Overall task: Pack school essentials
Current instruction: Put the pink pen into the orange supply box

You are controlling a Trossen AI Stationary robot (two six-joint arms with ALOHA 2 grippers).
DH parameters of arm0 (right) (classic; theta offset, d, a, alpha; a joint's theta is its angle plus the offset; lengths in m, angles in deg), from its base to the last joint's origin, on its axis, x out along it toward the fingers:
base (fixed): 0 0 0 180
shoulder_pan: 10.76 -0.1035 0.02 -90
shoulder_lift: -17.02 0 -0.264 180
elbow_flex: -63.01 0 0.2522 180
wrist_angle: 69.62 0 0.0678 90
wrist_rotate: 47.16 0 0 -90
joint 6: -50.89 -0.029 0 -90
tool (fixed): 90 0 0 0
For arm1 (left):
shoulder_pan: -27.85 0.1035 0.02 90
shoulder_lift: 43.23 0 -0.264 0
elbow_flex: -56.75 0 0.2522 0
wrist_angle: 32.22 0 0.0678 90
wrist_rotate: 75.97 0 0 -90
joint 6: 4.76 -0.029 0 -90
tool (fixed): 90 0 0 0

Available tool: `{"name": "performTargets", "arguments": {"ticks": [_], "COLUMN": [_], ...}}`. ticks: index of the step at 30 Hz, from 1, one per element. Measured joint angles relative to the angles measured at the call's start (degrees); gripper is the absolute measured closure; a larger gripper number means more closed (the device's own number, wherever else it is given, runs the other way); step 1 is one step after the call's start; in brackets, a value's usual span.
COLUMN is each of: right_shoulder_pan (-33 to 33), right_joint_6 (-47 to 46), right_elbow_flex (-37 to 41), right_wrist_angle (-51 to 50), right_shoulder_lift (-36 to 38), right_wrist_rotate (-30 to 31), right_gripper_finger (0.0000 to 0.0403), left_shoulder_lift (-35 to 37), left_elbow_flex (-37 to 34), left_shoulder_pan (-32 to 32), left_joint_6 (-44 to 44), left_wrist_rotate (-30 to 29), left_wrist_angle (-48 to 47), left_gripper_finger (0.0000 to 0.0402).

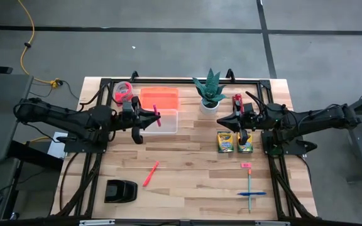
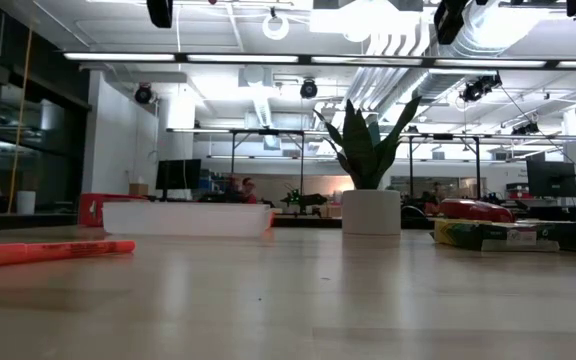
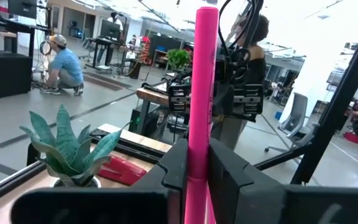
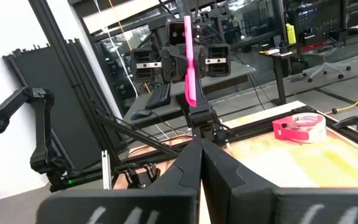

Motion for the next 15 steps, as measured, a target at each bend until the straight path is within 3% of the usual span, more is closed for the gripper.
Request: {"name": "performTargets", "arguments": {"ticks": [5,8,15], "right_shoulder_pan": [0.0,0.04,0.13], "right_joint_6": [0.0,0.0,-0.16], "right_elbow_flex": [0.0,0.0,0.0], "right_wrist_angle": [1.04,1.37,1.73], "right_shoulder_lift": [-0.08,-0.26,-1.47], "right_wrist_rotate": [0.01,0.07,0.93], "right_gripper_finger": [0.0403,0.0403,0.0403], "left_shoulder_lift": [-0.47,-2.28,-10.26], "left_elbow_flex": [0.49,3.61,8.52], "left_shoulder_pan": [0.13,1.8,10.29], "left_joint_6": [0.45,2.46,18.45], "left_wrist_rotate": [-1.44,-4.39,-5.62], "left_wrist_angle": [-2.16,-13.22,-38.68], "left_gripper_finger": [0.0372,0.0372,0.0372]}}
